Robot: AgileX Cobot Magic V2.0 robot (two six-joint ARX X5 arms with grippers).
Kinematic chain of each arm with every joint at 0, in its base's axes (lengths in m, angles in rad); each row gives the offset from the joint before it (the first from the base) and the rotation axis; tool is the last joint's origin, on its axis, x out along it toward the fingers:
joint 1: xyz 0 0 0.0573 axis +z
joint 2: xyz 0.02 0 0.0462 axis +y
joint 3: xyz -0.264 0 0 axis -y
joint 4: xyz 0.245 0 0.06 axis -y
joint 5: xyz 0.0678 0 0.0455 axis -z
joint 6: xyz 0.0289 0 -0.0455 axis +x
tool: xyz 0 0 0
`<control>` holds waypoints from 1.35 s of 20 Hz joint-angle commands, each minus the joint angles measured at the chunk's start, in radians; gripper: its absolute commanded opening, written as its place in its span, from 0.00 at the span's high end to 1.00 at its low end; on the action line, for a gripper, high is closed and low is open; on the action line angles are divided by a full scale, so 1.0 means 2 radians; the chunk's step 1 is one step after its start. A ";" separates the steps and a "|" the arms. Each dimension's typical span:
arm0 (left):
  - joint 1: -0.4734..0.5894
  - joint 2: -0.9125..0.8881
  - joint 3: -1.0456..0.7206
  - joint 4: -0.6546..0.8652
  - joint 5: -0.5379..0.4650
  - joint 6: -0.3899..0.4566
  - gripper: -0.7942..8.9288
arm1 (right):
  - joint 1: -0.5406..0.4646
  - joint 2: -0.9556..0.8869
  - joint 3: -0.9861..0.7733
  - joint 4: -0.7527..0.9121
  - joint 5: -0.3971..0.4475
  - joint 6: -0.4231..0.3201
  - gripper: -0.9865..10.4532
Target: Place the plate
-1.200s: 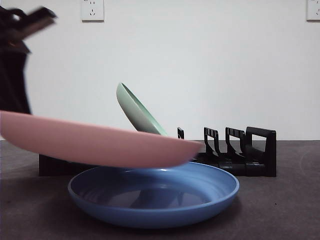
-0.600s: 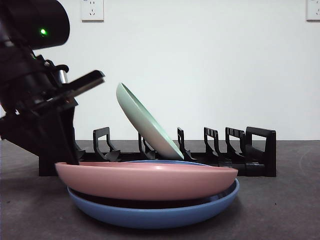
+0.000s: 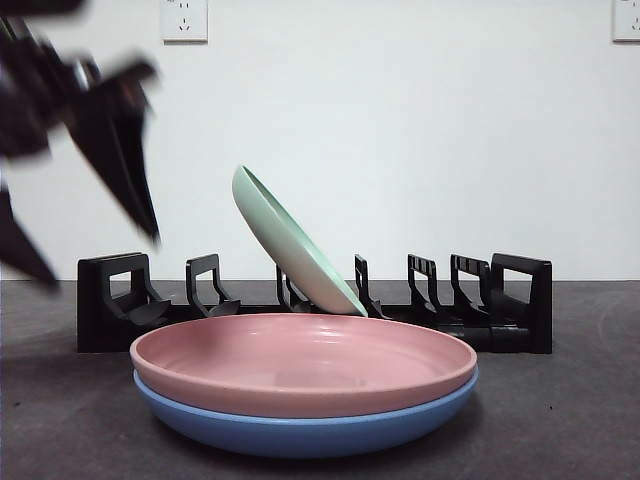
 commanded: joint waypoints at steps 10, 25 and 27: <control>0.209 -0.230 0.013 -0.102 -0.016 0.167 0.53 | 0.002 0.045 0.006 0.023 -0.053 0.026 0.75; 0.209 -0.231 0.013 -0.090 -0.016 0.167 0.53 | 0.018 0.463 0.224 0.174 -0.265 0.061 0.73; 0.209 -0.231 0.013 -0.088 -0.016 0.167 0.53 | 0.023 0.501 0.253 0.174 -0.265 0.059 0.70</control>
